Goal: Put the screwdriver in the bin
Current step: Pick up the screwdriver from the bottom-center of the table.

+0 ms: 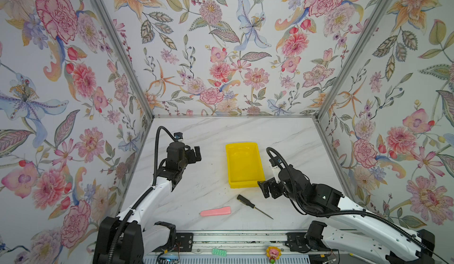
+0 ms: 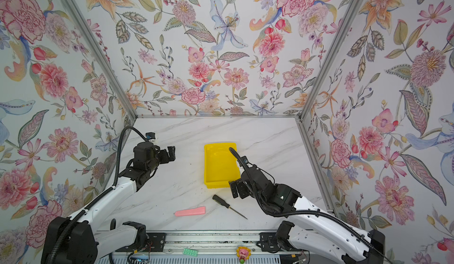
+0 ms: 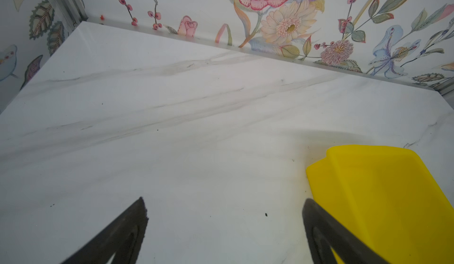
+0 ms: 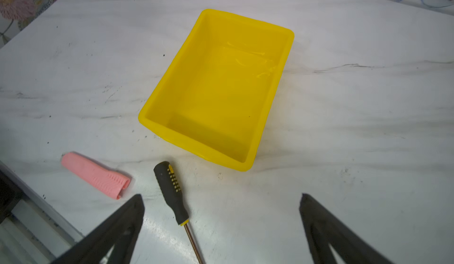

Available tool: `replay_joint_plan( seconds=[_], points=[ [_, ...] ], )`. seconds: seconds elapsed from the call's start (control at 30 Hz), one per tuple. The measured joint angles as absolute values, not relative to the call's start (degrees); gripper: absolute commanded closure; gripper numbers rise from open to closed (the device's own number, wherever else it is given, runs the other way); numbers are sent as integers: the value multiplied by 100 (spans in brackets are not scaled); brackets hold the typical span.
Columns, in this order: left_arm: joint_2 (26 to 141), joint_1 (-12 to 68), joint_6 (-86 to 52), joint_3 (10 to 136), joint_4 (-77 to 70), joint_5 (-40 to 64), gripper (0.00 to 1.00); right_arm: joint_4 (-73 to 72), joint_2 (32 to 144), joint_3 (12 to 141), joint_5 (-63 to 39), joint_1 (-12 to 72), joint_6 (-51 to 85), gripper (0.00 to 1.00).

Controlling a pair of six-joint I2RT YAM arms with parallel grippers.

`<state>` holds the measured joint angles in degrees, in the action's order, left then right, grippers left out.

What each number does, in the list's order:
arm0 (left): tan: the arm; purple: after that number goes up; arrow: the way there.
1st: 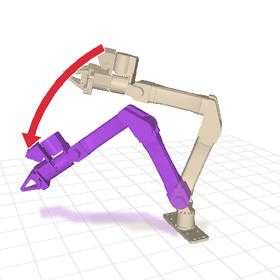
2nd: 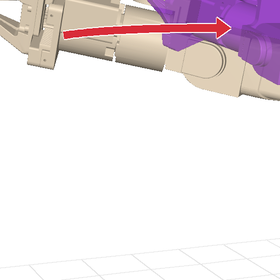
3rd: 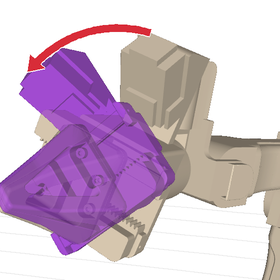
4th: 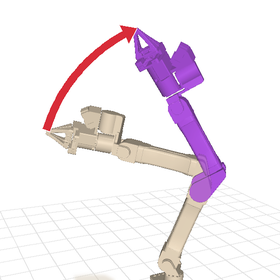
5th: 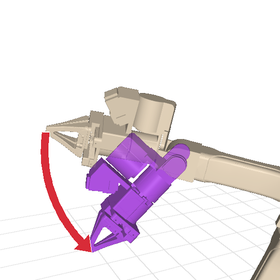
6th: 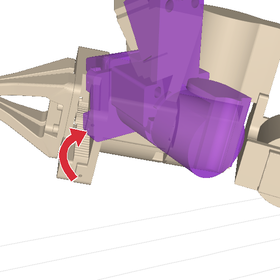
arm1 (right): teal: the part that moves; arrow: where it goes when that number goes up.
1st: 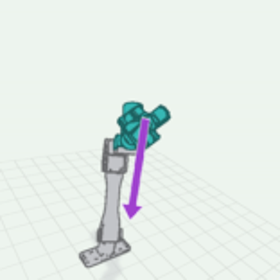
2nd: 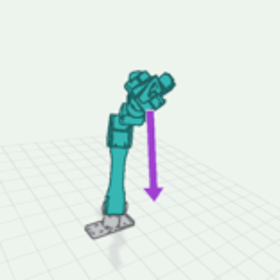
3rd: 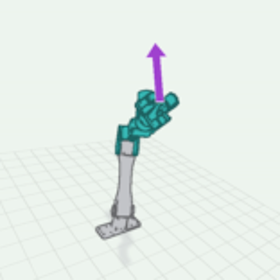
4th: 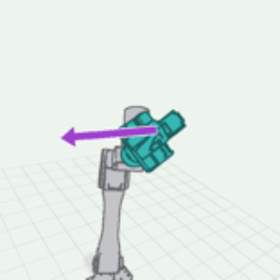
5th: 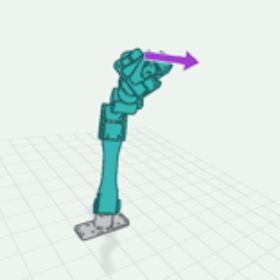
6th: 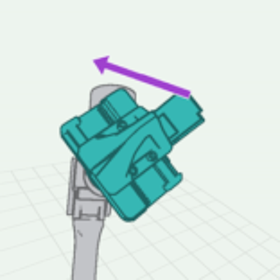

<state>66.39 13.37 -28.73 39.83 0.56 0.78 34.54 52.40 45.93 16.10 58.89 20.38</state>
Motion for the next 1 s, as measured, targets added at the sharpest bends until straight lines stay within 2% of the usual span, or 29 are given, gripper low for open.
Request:
replay_joint_plan(
  seconds=[0.13, 0.43, 0.53, 0.77, 1.0],
  points=[
    [6243, 1352, -2971, 3881, 427, 276, 1, 3529, 6095, 4648, 1221, 6425, 2010, 1],
    [4775, 1793, -3096, 3345, 572, 1741, 1, 2751, 6980, 4101, 364, 6355, 1702, 1],
    [4353, 2010, -3240, 3181, 683, 2141, 1, 2408, 7308, 3916, 161, 6337, 1579, 6],
    [3374, 2071, -3634, 2757, 1380, 2383, 1, 1669, 7988, 3817, -137, 6141, 1441, 29],
    [3181, 2071, -3844, 2740, 1697, 2357, 1, 1197, 8438, 3824, -215, 6139, 1332, 47]
  ],
)
